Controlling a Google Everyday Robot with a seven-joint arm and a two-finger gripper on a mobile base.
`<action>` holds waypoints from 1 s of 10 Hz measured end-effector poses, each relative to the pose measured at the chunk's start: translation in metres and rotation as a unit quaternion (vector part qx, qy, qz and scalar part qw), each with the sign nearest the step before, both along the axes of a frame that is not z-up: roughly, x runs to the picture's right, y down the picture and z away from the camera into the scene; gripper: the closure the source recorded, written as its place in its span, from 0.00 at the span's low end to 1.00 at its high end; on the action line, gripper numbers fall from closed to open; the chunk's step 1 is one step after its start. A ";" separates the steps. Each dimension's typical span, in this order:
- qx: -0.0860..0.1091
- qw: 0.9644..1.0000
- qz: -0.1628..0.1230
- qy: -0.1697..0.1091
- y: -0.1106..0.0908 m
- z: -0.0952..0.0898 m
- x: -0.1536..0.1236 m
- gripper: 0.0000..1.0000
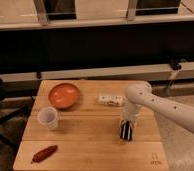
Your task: Place the eraser on the white sponge
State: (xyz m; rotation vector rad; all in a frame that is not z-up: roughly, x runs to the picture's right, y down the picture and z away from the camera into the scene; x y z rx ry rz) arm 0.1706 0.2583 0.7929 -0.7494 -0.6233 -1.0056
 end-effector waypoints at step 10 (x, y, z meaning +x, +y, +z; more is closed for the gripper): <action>0.011 1.000 -0.023 0.004 -0.001 -0.001 -0.003 0.27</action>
